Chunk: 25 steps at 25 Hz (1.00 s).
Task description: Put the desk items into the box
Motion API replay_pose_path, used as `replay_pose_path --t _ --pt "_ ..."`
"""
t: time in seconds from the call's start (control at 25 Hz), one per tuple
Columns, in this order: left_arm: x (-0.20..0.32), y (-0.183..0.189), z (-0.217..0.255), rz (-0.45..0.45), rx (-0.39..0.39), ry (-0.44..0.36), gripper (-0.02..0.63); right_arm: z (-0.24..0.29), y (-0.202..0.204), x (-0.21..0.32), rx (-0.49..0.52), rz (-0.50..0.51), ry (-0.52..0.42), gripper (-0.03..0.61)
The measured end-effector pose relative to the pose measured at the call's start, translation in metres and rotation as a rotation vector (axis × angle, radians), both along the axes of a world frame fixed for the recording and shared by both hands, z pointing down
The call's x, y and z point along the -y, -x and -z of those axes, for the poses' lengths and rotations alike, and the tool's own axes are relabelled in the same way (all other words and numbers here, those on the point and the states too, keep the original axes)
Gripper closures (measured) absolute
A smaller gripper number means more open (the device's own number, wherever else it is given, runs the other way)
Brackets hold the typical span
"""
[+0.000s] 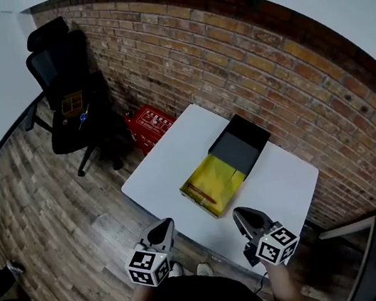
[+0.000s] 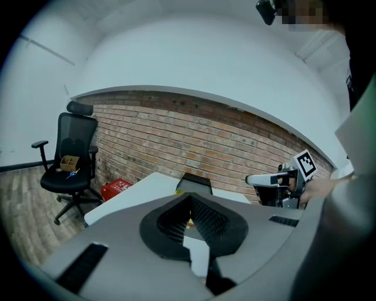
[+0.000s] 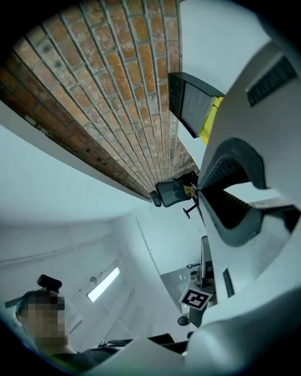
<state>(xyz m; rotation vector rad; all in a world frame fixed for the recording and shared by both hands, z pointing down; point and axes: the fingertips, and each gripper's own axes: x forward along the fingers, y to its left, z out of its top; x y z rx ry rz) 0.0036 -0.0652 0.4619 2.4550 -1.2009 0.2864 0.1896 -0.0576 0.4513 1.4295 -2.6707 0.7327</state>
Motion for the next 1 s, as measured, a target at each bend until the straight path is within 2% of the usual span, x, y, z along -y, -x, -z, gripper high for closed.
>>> replay_pose_path --t 0.4,0.64,1.0 --pt "0.017 0.002 0.013 -0.093 -0.015 -0.023 0.600 0.016 -0.010 -0.011 -0.084 -0.155 -0.057 0.557" --pt "0.016 0.002 0.010 -0.127 -0.018 -0.017 0.600 0.008 -0.013 -0.022 -0.109 -0.196 -0.044 0.557" --pt "0.017 0.009 0.002 -0.143 -0.010 -0.003 0.600 0.005 -0.006 -0.024 -0.117 -0.205 -0.035 0.557"
